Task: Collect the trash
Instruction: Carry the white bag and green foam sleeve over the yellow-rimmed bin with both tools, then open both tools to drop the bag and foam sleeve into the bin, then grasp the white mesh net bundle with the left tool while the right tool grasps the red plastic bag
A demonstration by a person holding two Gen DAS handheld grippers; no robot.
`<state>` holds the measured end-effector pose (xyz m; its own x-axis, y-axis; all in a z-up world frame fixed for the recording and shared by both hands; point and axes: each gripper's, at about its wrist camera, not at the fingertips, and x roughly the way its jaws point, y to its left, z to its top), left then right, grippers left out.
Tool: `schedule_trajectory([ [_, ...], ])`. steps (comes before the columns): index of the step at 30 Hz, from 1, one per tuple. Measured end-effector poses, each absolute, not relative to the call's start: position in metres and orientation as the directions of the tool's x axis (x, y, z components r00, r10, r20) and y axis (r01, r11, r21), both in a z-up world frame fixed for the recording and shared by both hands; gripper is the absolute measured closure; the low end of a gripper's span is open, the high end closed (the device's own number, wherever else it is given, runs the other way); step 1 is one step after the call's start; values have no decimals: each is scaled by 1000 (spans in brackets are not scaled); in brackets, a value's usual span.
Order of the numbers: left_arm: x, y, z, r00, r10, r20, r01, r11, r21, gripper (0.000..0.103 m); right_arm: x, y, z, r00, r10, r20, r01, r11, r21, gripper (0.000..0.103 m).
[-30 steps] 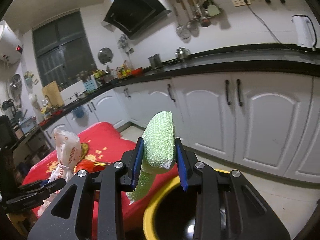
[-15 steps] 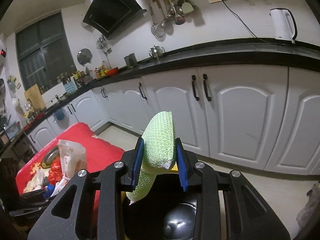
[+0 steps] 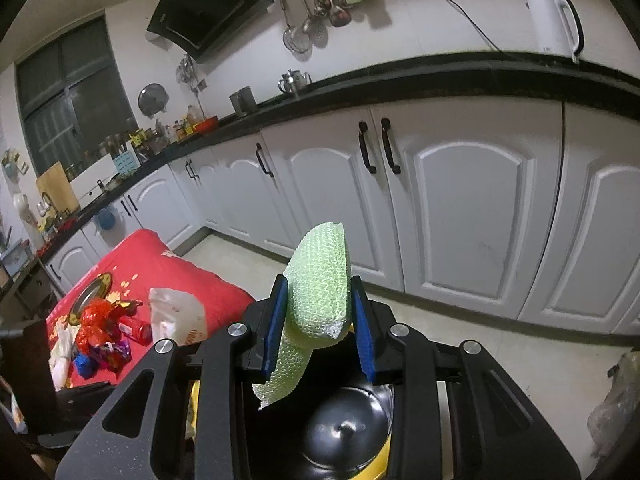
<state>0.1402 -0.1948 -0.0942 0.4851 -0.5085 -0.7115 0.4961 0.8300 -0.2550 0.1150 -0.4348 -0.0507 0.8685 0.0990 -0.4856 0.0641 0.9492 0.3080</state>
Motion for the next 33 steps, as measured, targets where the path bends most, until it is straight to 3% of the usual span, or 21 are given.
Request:
schedule_trajectory([
  [4,143,-199,-100,473,-510,-718,501,826,-257,68,120,-439,-58,852,127,-508,59,941,334,71],
  [8,144,-195,-102,481,-500,-721,480,838,-261,46,124,-438,-64,838,151,-525,52,935,352,65],
  [9,144,-192,-101,487,-495,-720,472,842,-261,44,125,-438,-64,838,153,-525,51,934,353,61],
  [18,133,-159,-80,584,-447,-677,405,884,-235,11,125,-422,-58,843,178,-507,10,938,347,55],
  [33,110,-89,-38,744,-319,-587,254,948,-193,11,110,-355,-28,861,253,-442,-138,951,276,40],
])
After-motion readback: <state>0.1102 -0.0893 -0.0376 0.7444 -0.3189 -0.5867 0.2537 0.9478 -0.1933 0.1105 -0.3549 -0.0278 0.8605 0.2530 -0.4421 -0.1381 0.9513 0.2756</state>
